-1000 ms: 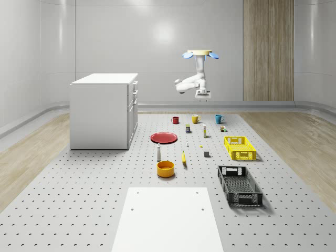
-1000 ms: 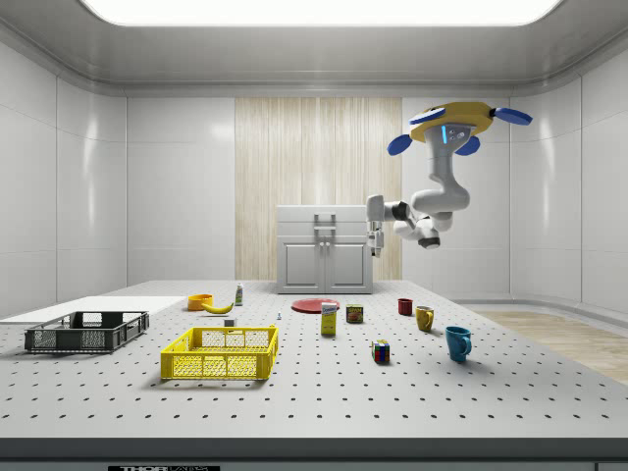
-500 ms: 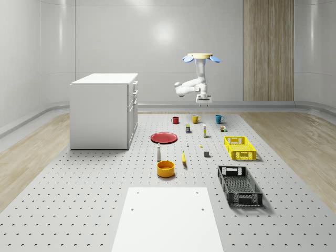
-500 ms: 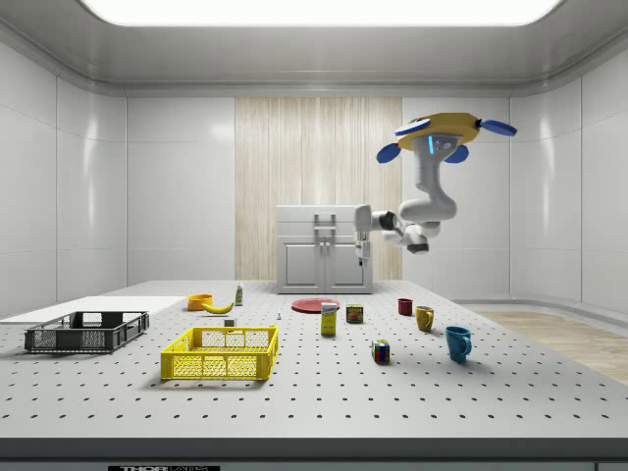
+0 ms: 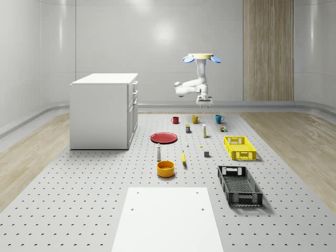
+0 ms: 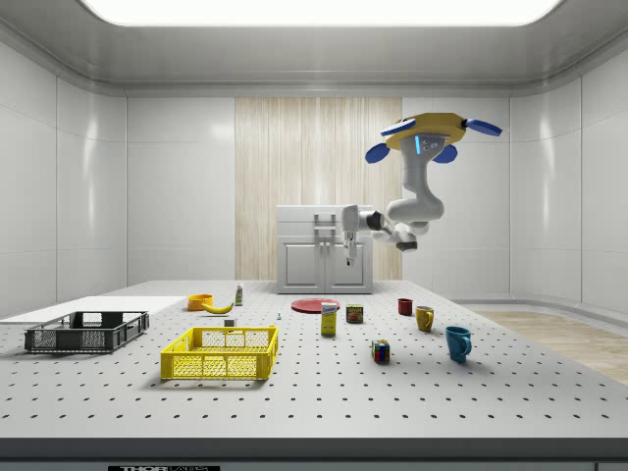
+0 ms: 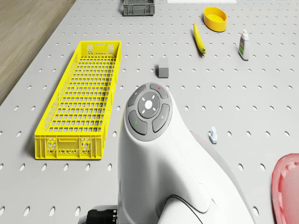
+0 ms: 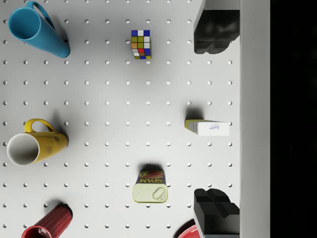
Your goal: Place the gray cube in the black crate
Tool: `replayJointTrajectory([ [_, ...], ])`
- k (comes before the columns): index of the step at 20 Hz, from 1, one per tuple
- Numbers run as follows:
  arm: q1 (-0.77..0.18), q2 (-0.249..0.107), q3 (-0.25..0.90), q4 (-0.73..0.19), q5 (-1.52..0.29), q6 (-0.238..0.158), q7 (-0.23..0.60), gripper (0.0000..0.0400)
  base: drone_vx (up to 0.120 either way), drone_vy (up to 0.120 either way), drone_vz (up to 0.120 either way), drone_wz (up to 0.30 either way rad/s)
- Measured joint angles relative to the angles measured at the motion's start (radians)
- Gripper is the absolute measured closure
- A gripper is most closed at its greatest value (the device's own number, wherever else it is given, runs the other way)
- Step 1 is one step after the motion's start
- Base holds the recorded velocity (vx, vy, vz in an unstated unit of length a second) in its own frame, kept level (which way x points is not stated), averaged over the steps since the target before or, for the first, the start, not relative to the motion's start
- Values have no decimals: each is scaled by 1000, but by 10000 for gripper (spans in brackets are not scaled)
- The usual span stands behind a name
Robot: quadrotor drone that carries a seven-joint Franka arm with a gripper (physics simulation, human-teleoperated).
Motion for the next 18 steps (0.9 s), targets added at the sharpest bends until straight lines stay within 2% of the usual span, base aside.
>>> replayJointTrajectory([
  [4,-5,-16,4,1,8,15,4,0,120,0,-10,0],
  [8,-9,-31,8,2,15,29,8,0,120,0,-100,0],
  [16,-17,-61,14,4,28,56,15,0,120,0,0,0],
  [18,-18,-67,16,4,32,63,17,0,120,0,-120,0],
])
